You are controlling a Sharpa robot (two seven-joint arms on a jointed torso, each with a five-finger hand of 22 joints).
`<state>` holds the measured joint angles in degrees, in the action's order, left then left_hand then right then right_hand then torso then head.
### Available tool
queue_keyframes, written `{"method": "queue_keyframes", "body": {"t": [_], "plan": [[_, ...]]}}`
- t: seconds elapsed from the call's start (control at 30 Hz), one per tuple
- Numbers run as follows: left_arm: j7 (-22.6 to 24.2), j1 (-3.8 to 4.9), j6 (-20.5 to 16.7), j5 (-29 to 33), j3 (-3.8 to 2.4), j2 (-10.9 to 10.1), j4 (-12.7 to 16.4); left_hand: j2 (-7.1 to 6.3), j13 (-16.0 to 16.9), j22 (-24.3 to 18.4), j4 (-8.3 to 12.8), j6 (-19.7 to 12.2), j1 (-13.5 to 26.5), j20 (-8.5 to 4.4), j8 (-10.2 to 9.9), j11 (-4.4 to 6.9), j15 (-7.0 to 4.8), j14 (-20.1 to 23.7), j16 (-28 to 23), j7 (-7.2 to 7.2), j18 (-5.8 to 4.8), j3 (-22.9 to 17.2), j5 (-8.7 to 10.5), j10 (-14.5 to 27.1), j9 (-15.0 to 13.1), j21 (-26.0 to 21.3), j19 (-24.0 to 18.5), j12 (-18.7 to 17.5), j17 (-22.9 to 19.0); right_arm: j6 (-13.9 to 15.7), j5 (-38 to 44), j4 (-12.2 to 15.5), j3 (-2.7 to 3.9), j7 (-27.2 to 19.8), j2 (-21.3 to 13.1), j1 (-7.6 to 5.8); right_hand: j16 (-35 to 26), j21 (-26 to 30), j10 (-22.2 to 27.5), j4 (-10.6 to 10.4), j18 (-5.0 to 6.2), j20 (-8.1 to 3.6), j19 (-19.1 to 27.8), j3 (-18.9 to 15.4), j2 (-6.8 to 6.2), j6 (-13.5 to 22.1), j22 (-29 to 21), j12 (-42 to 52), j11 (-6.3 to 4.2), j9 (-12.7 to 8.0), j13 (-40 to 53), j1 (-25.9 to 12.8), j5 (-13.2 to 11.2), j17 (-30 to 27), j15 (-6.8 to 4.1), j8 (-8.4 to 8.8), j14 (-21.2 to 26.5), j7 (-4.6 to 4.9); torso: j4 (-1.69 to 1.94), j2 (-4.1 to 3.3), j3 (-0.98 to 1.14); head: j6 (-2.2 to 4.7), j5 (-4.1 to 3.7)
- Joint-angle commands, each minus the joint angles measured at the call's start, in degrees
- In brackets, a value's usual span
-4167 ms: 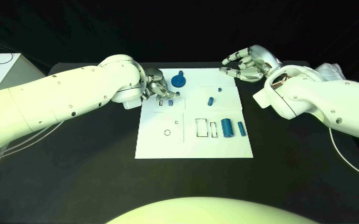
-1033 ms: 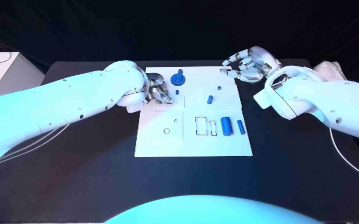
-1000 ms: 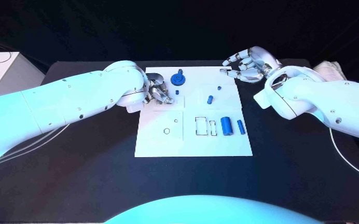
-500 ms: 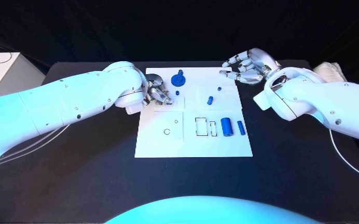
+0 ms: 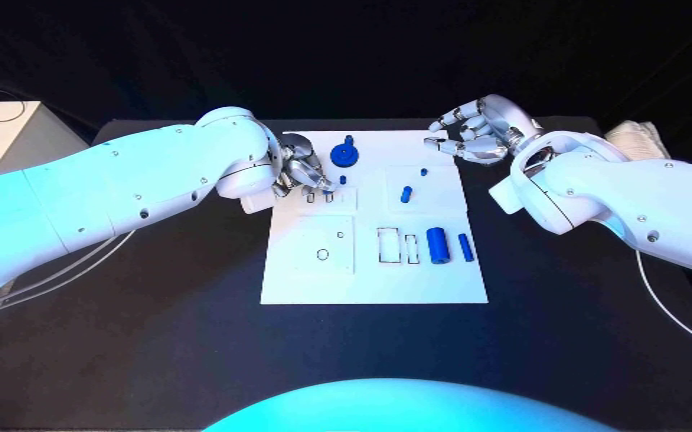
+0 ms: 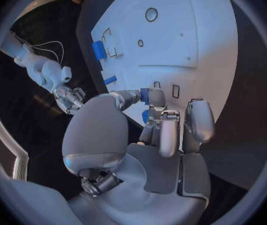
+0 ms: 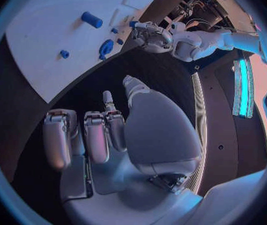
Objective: Assemble the parts on the task board
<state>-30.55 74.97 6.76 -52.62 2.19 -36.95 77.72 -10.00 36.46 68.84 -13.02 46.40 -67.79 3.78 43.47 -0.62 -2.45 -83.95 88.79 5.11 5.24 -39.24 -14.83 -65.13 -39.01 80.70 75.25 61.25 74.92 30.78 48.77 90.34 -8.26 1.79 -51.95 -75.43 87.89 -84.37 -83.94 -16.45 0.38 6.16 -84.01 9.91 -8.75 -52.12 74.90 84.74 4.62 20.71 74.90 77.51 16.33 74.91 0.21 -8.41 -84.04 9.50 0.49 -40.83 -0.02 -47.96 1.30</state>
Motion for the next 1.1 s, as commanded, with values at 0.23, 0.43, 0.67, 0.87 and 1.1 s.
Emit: {"method": "queue_keyframes", "body": {"t": [0.23,0.43,0.67,0.87,1.1], "plan": [[0.28,2.56,10.54,7.15,-0.18,0.72,-3.42,1.39,-2.06,-0.4,13.64,-0.06,1.09,0.12,0.29,-0.28,0.03,-4.98,-0.01,0.25,-0.31,-14.55,0.3,1.11,-0.04,0.08,-0.48,-0.74,12.74,-0.78,0.2,-0.01,0.0,-0.08,0.08,0.06,-0.24,0.18,-1.35,0.03,1.05,-0.11,-3.38,0.29,0.01,-0.08,11.39,-0.04,-0.13,-0.07,10.76,-0.6,0.38,9.4,-0.05,-0.22,-4.58,-0.18,-0.14,-0.15,0.04,-0.12,0.02],[0.01,4.48,19.34,11.18,-0.17,2.93,-8.11,2.48,-3.07,-1.49,14.14,-0.76,1.97,0.31,0.44,-0.44,0.22,-4.56,-0.4,0.32,-0.04,-15.06,1.18,2.66,-0.43,-0.39,-1.62,-0.96,11.97,-0.76,0.2,-0.04,0.0,-0.11,0.27,0.07,-0.24,0.18,-1.35,0.03,1.05,-0.11,-3.38,0.29,0.01,-0.08,11.39,-0.04,-0.13,-0.07,10.76,-0.6,0.38,9.4,-0.05,-0.22,-4.58,-0.18,-0.21,-0.13,0.06,-0.27,0.09],[-0.35,5.91,25.57,13.31,0.11,5.47,-12.99,2.67,-2.11,-1.46,14.95,-0.83,2.35,0.37,0.58,-0.42,0.25,-4.74,-0.15,0.27,-0.02,-15.25,0.84,2.66,-0.69,-0.37,-1.82,-0.16,12.42,-0.69,0.2,-0.05,0.0,-0.11,0.37,0.07,-0.24,0.18,-1.35,0.03,1.05,-0.11,-3.38,0.29,0.01,-0.08,11.39,-0.04,-0.13,-0.07,10.76,-0.6,0.38,9.4,-0.05,-0.22,-4.58,-0.18,-0.12,-0.12,0.09,-0.43,0.11],[-0.5,6.84,26.31,12.39,0.85,8.02,-16.62,2.85,-0.17,-0.67,16.94,-0.06,4.94,0.22,0.85,-0.14,0.02,-5.26,0.44,-0.05,-0.11,-16.16,-3.08,1.8,-1.46,0.21,-1.61,1.8,13.49,-0.5,0.21,0.02,0.0,-0.18,0.4,0.07,-0.24,0.18,-1.35,0.05,1.05,-0.12,-3.39,0.32,-0.07,-0.07,11.4,-0.05,-0.13,-0.09,10.75,-0.64,0.53,9.42,-0.07,-0.23,-4.59,-0.2,0.12,-0.02,0.04,-0.59,0.11],[-0.7,7.5,27.43,10.51,2.06,10.68,-19.34,3.33,1.17,0.53,18.88,0.76,7.73,-0.11,0.88,0.25,-0.34,-5.75,0.92,-0.47,-0.32,-16.58,-7.44,0.74,-2.25,0.99,-0.94,3.12,14.47,0.06,0.21,-0.03,0.0,-0.49,0.55,0.07,-0.28,0.27,-1.34,0.05,1.07,-0.12,-3.35,0.33,-0.08,-0.07,11.34,-0.06,-0.13,-0.09,10.74,-0.65,0.55,9.34,-0.07,-0.23,-4.57,-0.2,-0.05,-0.01,0.05,-0.58,0.45]]}}
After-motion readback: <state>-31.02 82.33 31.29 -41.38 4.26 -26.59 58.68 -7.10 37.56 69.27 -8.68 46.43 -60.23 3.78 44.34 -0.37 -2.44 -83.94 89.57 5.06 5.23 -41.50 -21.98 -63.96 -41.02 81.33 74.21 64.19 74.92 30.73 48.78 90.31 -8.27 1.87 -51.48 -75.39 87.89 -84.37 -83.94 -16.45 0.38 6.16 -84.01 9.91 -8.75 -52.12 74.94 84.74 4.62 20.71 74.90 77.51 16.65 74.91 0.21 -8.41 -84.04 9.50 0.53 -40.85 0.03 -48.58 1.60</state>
